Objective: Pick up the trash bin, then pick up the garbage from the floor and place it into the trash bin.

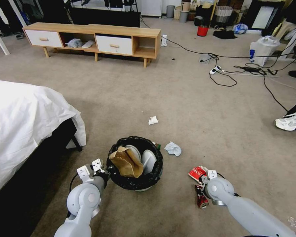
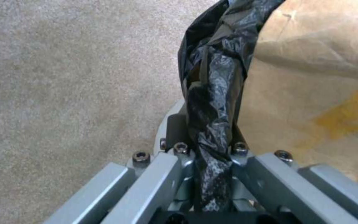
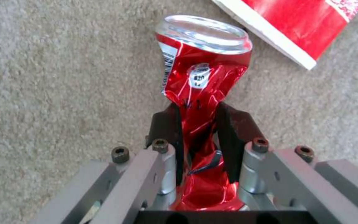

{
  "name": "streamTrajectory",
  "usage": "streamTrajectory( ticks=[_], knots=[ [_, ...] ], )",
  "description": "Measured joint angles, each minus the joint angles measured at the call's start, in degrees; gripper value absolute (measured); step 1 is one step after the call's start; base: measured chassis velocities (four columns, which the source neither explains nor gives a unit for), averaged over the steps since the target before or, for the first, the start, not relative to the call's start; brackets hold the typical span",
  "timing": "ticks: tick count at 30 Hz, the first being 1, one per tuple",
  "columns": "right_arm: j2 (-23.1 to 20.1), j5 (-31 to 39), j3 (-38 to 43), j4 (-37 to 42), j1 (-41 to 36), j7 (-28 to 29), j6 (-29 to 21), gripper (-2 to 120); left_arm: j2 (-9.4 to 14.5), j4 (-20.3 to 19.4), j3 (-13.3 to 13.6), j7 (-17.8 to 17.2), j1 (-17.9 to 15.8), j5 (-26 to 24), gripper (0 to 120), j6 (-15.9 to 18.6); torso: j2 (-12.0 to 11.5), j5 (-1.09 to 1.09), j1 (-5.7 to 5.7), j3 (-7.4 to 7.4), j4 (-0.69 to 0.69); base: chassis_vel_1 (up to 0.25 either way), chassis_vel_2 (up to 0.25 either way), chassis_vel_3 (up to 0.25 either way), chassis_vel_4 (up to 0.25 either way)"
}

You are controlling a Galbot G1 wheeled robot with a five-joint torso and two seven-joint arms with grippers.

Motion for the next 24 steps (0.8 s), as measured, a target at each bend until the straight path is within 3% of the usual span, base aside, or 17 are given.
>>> streamTrajectory(
  ticks=[20,24],
  knots=[
    [-6.2,3.78,6.62,15.11,-5.68,6.08,0.0,17,0.88,-1.24,0.89,0.08,0.96,0.08,2,0.07,0.0,-0.01,0.0,0.0,0.0,0.0,0.0,0.0,0.0],
    [-9.63,4.72,10.82,21.21,-8.99,7.29,0.0,17,1.35,-1.61,1.08,0.14,1.52,0.11,2,0.09,0.0,0.0,0.0,0.0,0.0,0.0,0.0,0.0,0.0]
  ],
)
